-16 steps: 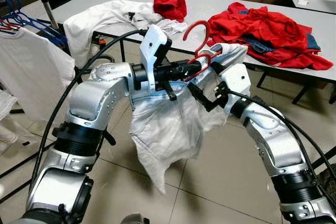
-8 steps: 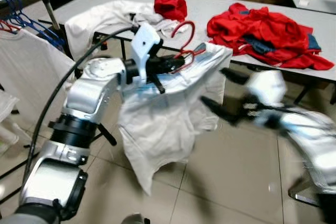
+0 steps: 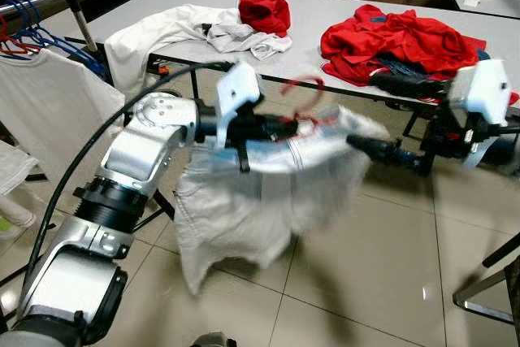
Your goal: Hang hanger
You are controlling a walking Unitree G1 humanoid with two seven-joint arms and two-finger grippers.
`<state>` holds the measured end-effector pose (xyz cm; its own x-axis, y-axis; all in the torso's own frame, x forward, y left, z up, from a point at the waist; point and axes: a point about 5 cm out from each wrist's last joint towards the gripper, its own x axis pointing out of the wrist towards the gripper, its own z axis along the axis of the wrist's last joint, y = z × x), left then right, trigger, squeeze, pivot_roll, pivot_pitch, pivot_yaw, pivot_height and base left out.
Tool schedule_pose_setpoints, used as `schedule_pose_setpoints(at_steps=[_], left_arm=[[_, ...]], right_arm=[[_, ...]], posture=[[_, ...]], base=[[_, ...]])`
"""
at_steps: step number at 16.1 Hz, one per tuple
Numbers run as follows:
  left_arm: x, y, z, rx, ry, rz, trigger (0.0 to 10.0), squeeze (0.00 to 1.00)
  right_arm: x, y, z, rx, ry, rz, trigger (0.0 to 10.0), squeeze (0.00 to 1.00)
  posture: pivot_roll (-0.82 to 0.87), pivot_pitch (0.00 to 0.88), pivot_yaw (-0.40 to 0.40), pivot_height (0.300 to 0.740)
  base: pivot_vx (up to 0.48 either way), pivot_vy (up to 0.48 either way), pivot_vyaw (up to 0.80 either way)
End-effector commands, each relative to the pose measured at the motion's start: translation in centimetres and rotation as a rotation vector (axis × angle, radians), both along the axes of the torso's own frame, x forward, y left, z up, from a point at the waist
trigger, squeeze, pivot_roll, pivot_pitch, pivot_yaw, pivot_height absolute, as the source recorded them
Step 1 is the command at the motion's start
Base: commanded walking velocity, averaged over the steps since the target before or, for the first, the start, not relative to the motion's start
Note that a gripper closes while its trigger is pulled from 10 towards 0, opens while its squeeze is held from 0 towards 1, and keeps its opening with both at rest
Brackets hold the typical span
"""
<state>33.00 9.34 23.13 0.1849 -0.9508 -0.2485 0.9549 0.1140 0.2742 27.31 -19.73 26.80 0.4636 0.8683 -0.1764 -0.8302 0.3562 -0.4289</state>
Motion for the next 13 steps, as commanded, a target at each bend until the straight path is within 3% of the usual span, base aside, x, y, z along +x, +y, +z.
schedule_pose_setpoints(at_steps=[1, 4, 5, 6, 7, 9, 11, 13], left_arm=[[-0.8, -0.5, 1.1, 0.002, -0.062, -0.079, 0.0, 0.00], [-1.8, -1.1, 0.9, 0.064, -0.096, -0.159, 0.0, 0.00], [-2.2, -1.2, 0.7, 0.068, -0.095, -0.167, 0.0, 0.00], [-2.4, -1.2, 0.5, 0.073, -0.093, -0.168, 0.0, 0.00], [-2.5, -1.2, 0.2, 0.080, -0.089, -0.166, 0.0, 0.00], [-2.7, -1.1, -0.5, 0.103, -0.089, -0.156, 0.0, 0.00], [-3.4, -1.4, -1.7, 0.115, -0.061, -0.150, 0.0, 0.00], [-3.8, -1.4, -2.4, 0.109, -0.030, -0.152, 0.0, 0.00]], right_arm=[[0.0, 0.2, 0.0, -0.040, 0.032, 0.041, 10.0, 0.00], [1.2, 1.0, -1.6, -0.138, 0.137, 0.077, 10.0, 0.00], [1.3, 1.3, -2.3, -0.142, 0.167, 0.088, 7.0, 0.00], [1.3, 1.5, -2.6, -0.139, 0.186, 0.103, 5.7, 0.00], [1.3, 1.7, -2.9, -0.131, 0.213, 0.120, 4.9, 0.00], [1.4, 2.2, -3.5, -0.128, 0.244, 0.127, 4.9, 0.00], [1.5, 2.9, -5.2, -0.135, 0.300, 0.120, 4.3, 0.00], [1.4, 3.3, -6.1, -0.147, 0.316, 0.119, 1.2, 0.00]], posture=[[-0.04, 0.000, 0.047, 0.740], [-0.03, 0.000, 0.025, 0.740], [-0.02, 0.000, 0.015, 0.740], [-0.02, 0.000, 0.012, 0.740], [-0.02, 0.000, 0.007, 0.740], [-0.02, 0.000, 0.000, 0.740], [-0.02, 0.000, -0.009, 0.740], [-0.02, 0.000, -0.012, 0.740]], base=[[0.000, 0.000, 0.00], [0.000, 0.000, 0.00], [0.000, 0.000, 0.00], [0.000, 0.000, 0.00], [0.000, 0.000, 0.00], [0.000, 0.000, 0.00], [0.000, 0.000, 0.00], [0.000, 0.000, 0.00]])
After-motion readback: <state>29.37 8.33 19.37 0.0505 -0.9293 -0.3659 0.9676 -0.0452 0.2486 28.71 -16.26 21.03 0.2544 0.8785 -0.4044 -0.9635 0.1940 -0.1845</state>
